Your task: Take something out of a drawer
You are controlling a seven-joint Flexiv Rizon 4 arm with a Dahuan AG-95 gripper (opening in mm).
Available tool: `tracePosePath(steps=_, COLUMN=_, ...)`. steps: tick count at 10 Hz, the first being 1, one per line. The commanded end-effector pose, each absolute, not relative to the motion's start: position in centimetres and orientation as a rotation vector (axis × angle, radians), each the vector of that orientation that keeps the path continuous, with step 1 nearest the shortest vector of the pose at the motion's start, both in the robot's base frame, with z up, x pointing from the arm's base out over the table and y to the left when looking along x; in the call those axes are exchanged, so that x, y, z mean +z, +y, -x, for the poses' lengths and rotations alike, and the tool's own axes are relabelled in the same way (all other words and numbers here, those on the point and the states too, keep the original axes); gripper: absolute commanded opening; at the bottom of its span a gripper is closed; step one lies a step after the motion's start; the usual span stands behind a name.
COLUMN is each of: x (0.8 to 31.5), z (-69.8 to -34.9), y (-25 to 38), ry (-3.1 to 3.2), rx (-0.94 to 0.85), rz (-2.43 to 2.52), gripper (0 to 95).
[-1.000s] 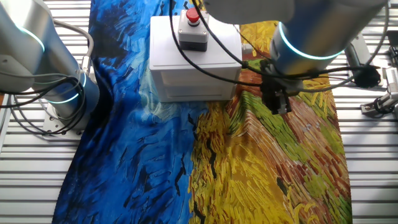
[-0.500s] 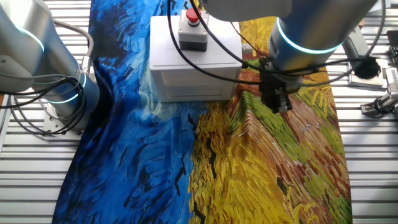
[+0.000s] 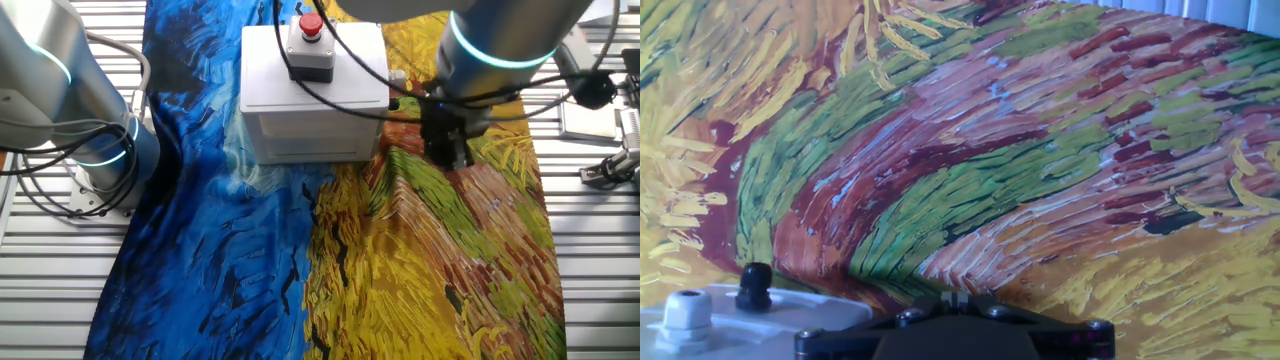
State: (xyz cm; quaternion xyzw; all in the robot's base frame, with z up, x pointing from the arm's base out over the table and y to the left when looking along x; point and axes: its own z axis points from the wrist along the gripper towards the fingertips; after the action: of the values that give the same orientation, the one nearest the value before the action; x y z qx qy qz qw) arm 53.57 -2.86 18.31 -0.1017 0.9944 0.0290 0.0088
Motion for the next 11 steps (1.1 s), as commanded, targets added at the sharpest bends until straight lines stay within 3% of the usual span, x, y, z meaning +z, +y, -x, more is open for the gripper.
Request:
tracePosePath(steps=1, x=18.9, z=-54.2, y=0.7, ry=3.113, rx=0.108, rz=0.201, gripper=19.0)
tracePosePath(steps=5, x=20.3, z=-53.6, y=6.0, ry=3.125, rx=0.102, rz=0.055, gripper=19.0)
tracePosePath(steps=9, x=19.5, z=-53.2, y=7.7, ry=3.124, rx=0.091, rz=0.0, gripper=19.0)
tracePosePath(steps=11, x=19.5, z=-53.2, y=7.7, ry=3.119, rx=-0.001, rz=0.141, gripper=19.0)
